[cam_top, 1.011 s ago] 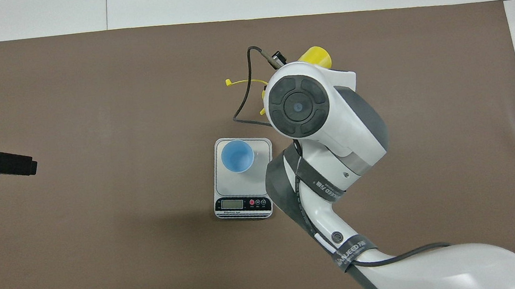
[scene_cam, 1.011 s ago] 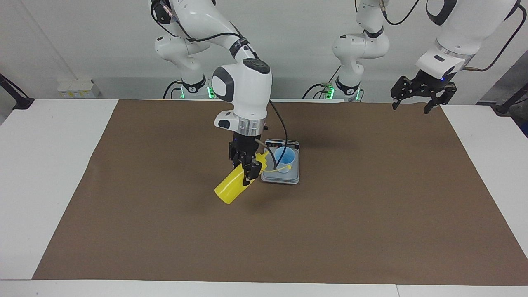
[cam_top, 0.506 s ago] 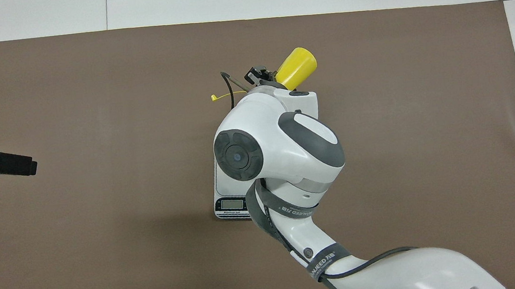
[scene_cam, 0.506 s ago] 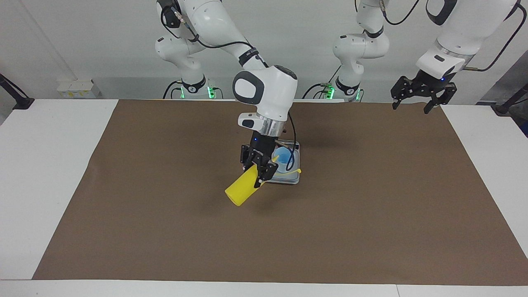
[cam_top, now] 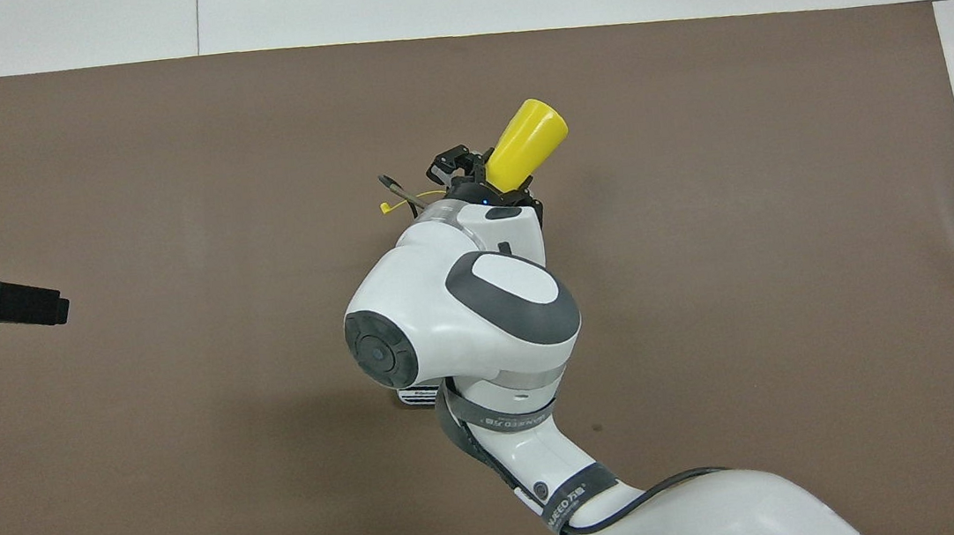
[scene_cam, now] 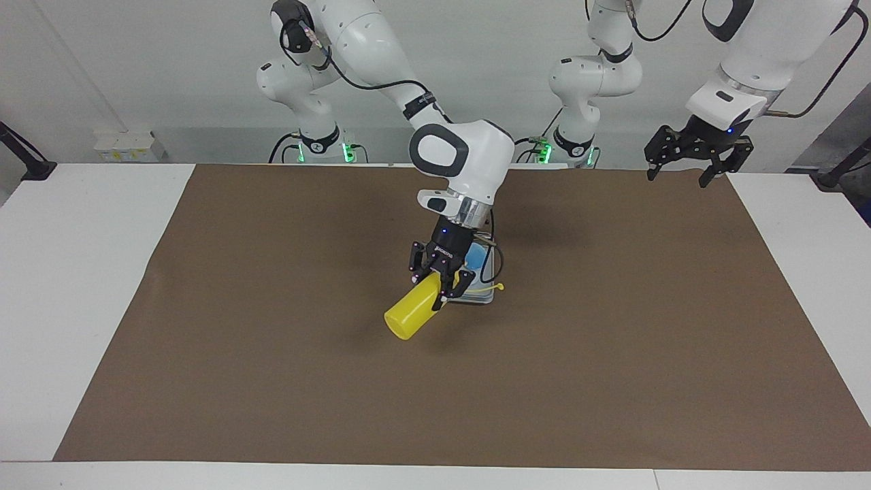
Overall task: Pour seasoning into cup on scale with both arms
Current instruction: 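Tilt the yellow bottle upside down over the cup with the right gripper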
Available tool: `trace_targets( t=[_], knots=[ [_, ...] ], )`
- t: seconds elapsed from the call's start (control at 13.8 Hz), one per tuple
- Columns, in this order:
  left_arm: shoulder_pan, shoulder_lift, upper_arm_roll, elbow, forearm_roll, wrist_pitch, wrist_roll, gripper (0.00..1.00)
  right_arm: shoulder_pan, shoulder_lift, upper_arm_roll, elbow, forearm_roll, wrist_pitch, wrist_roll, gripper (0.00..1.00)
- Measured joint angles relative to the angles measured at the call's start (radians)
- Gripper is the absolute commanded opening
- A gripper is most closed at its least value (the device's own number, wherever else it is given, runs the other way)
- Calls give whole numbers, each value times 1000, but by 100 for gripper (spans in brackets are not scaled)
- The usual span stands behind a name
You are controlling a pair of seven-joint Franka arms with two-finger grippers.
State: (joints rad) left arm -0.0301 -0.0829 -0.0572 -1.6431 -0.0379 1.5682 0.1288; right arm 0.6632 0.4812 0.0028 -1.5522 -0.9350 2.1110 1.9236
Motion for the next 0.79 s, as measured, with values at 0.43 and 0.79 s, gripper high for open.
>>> trace_targets(
  t=[0.43,0.79],
  knots=[
    [0,0,0,0,0,0,0,100,35,6,-1,-29,-171,-42,14,0],
    [0,0,0,0,0,0,0,100,38,6,-2,-40,-206,-42,14,0]
  ],
)
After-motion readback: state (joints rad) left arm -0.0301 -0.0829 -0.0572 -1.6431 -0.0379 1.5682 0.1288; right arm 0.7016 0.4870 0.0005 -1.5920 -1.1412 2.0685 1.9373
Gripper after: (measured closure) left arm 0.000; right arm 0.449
